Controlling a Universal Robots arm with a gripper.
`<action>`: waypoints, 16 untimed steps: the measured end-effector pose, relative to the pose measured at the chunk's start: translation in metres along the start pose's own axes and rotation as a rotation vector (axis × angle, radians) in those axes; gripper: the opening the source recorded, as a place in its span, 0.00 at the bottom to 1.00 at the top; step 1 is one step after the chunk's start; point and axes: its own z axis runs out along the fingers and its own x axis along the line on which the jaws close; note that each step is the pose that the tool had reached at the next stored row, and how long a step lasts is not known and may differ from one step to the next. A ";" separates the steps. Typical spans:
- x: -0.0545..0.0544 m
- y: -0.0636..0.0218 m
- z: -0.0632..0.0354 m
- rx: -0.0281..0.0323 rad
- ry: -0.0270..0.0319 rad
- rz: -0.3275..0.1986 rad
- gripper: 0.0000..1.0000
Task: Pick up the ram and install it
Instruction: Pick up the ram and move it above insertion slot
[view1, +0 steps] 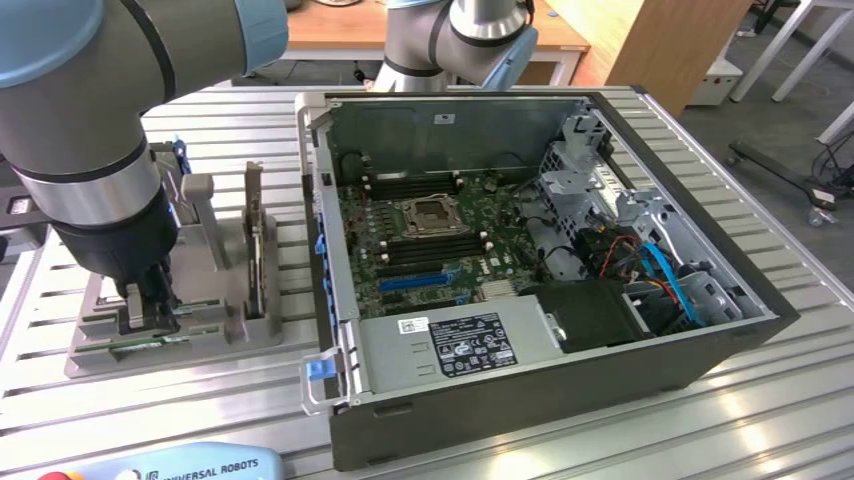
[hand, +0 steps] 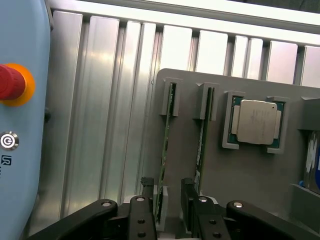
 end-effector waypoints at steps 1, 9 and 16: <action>0.000 0.0000 0.0004 0.0000 0.0000 0.000 0.36; 0.000 -0.0002 0.0030 -0.0001 0.0000 0.005 0.36; 0.000 -0.0002 0.0042 0.0002 -0.0010 0.026 0.36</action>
